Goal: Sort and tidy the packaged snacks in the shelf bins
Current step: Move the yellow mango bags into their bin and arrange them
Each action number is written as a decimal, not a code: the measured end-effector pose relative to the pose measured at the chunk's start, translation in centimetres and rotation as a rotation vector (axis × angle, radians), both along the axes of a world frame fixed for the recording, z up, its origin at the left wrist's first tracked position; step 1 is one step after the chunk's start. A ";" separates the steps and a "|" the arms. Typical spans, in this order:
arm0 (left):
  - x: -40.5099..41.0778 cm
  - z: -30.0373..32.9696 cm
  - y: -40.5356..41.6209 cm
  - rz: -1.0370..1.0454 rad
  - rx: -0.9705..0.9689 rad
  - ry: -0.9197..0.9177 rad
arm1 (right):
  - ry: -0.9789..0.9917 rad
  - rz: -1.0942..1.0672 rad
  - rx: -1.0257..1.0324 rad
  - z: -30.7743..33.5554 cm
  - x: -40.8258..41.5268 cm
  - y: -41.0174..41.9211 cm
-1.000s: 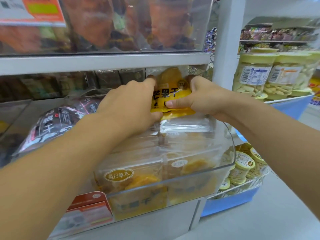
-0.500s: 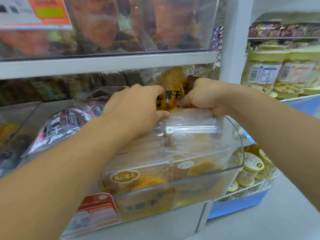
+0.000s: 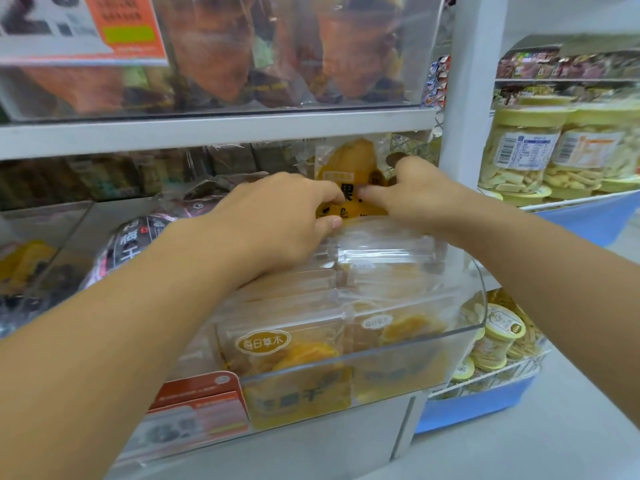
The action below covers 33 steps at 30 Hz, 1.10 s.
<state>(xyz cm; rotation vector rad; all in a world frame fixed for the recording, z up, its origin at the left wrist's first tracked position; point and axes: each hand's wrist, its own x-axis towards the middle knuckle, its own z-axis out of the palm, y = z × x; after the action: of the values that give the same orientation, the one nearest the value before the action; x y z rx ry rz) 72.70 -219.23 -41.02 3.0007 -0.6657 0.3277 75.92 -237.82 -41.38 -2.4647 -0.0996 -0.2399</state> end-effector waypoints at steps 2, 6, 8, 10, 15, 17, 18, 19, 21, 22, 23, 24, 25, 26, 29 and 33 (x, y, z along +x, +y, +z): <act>-0.1 0.2 0.4 -0.005 0.058 0.033 | -0.013 -0.041 0.025 -0.1 0.0 0.2; -0.1 0.2 0.9 -0.015 0.103 0.049 | -0.015 -0.106 0.107 0.1 0.6 1.0; -0.3 0.2 1.1 -0.006 0.133 0.047 | 0.011 -0.104 0.151 0.5 0.8 1.5; -0.4 0.1 1.2 0.000 0.162 0.045 | 0.065 -0.100 0.145 0.6 1.1 1.5; -0.2 0.5 1.7 0.028 0.162 0.015 | 0.061 -0.078 0.117 0.8 1.7 0.7; -0.2 0.5 1.8 0.024 0.138 0.004 | 0.034 -0.074 -0.004 0.7 1.8 0.9; -0.2 0.4 1.9 0.023 0.132 -0.007 | 0.020 -0.084 -0.075 0.6 1.8 1.1; -0.2 0.4 1.9 0.025 0.135 -0.018 | 0.005 -0.081 -0.131 0.4 1.9 1.4; -0.3 0.3 1.9 0.028 0.152 -0.031 | -0.017 -0.063 -0.135 -0.1 2.0 1.5; -0.2 0.3 1.8 0.028 0.160 -0.032 | -0.033 -0.049 -0.126 -0.3 2.1 1.4; -0.2 0.2 1.9 0.026 0.167 -0.029 | -0.048 -0.044 -0.136 -0.5 2.2 1.2; -0.2 0.1 1.9 0.022 0.173 -0.025 | -0.053 -0.047 -0.148 -0.6 2.2 1.0; -0.2 0.1 1.9 0.017 0.176 -0.021 | -0.054 -0.049 -0.159 -0.6 2.4 0.8; -0.1 0.1 1.9 0.010 0.179 -0.013 | -0.051 -0.052 -0.170 -0.4 2.4 0.7; 0.0 0.4 1.6 0.007 0.200 0.032 | -0.036 -0.072 -0.225 0.4 2.2 0.5; 0.4 0.5 0.4 -0.001 0.241 0.037 | 0.002 -0.084 -0.234 0.7 2.0 0.3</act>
<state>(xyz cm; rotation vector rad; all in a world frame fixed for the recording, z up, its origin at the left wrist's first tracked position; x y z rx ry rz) 73.14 -218.84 -40.56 3.2235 -0.7547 0.2052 77.92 -237.56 -40.72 -2.7049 -0.0239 -0.2754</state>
